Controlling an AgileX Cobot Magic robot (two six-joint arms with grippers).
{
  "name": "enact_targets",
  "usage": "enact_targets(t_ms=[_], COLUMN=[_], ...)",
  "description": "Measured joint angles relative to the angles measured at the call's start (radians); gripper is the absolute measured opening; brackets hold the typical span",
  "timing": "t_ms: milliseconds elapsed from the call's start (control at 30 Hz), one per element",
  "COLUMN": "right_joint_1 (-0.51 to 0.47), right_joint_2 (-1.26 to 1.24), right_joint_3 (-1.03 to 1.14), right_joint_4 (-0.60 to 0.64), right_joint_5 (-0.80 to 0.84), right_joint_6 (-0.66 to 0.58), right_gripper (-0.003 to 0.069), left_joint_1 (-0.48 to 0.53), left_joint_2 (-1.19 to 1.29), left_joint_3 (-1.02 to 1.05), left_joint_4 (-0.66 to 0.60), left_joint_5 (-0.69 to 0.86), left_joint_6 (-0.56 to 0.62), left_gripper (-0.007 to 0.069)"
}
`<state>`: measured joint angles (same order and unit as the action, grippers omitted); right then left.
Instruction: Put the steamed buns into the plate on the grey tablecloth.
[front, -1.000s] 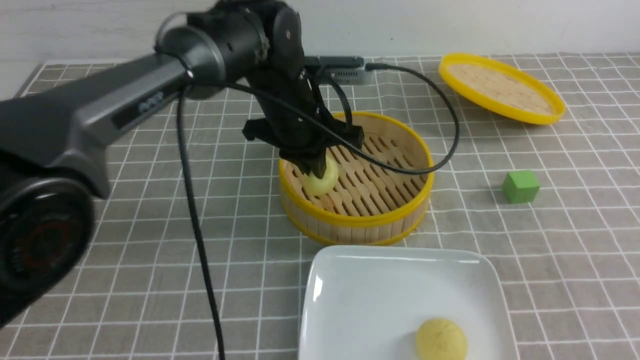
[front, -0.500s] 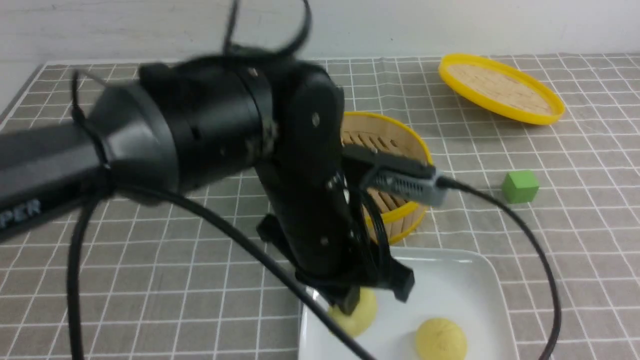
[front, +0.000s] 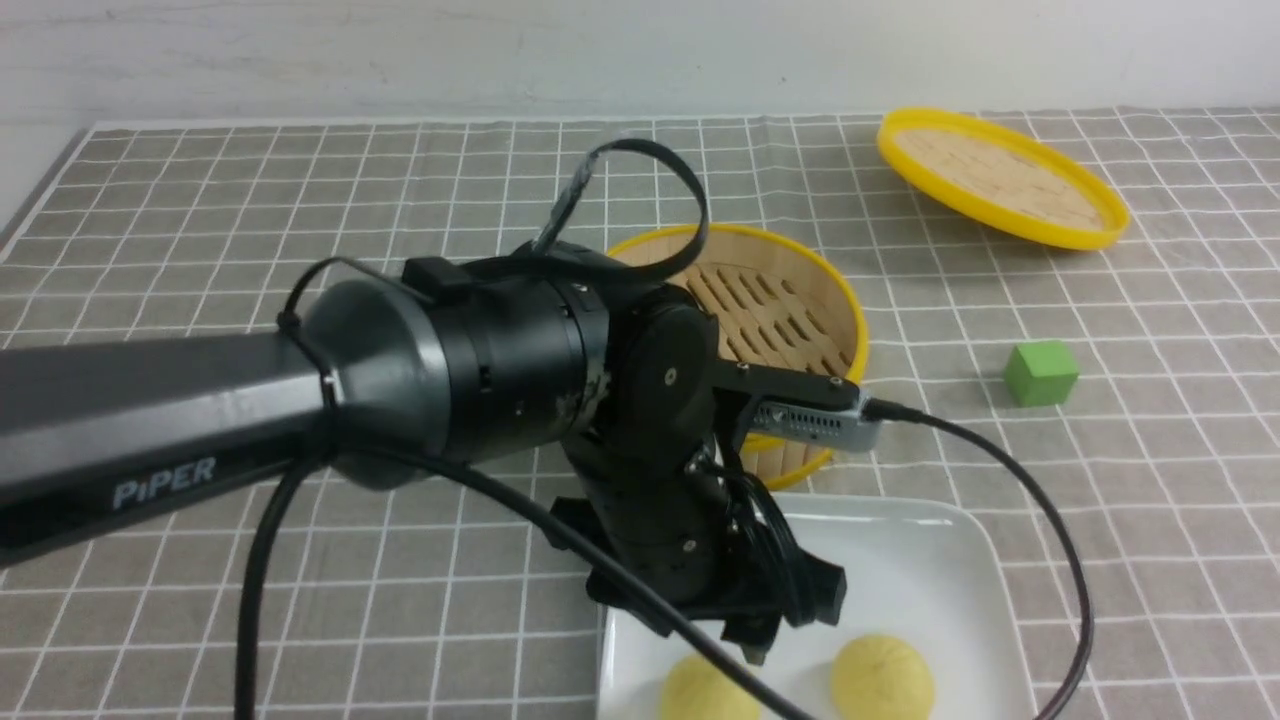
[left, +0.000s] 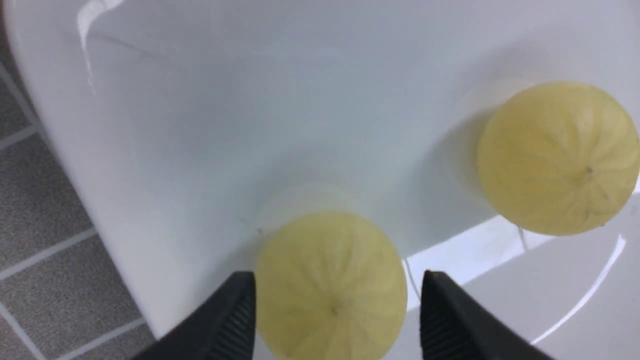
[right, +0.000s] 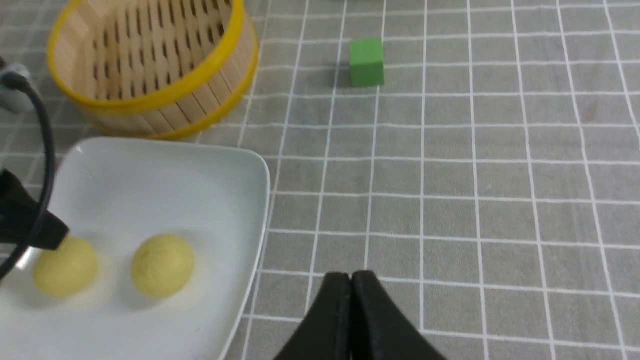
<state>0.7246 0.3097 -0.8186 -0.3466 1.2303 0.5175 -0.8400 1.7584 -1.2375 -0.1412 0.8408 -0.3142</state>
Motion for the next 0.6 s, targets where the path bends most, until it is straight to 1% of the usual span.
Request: enact_targets(t_ms=[33,67,133,167,267,333,367,400,467,500,600], right_joint_1=[0.000,0.000,0.000,0.000,0.000,0.000,0.000,0.000,0.000,0.000,0.000], right_joint_2=[-0.087,-0.129,-0.231,-0.238,-0.301,-0.300,-0.299,-0.299,-0.299,-0.299,-0.299], right_joint_3=[0.059,0.093,0.194,0.215,0.380,0.429,0.446,0.453,0.465,0.466,0.466], right_joint_4=[0.001,0.001,0.001,0.001,-0.019,-0.048,-0.061,-0.066,-0.065,-0.056,0.004], right_joint_5=[-0.068,-0.115,-0.279,-0.319,-0.690,-0.806,-0.842,-0.856,-0.868,-0.868,-0.852], right_joint_6=[0.000,0.000,-0.008,-0.010,-0.034,-0.044,-0.045,-0.045,-0.046,-0.047,-0.095], right_gripper=[0.0011,0.0011,0.0011,0.0011,0.0011,0.0011,0.0011,0.0011,0.0011,0.0011,0.0011], left_joint_1=[0.000,0.000,0.000,0.000,0.000,0.000,0.000,0.000,0.000,0.000,0.000], left_joint_2=[0.000,0.000,-0.003,-0.002,-0.033,-0.061,-0.076,-0.090,-0.122,-0.137,-0.170], left_joint_3=[0.000,0.000,-0.004,-0.005,-0.037,-0.059,-0.068,-0.073,-0.086,-0.088,-0.091], left_joint_4=[0.005,0.008,0.022,0.024,0.068,0.103,0.122,0.133,0.166,0.177,0.194], left_joint_5=[0.000,0.000,0.002,0.003,0.033,0.050,0.054,0.056,0.058,0.058,0.054], left_joint_6=[0.000,0.000,0.009,0.011,0.022,0.022,0.022,0.022,0.022,0.023,0.023], left_gripper=[0.0497,0.0500,0.0493,0.0489,0.0386,0.0287,0.0232,0.0199,0.0082,0.0044,0.0004])
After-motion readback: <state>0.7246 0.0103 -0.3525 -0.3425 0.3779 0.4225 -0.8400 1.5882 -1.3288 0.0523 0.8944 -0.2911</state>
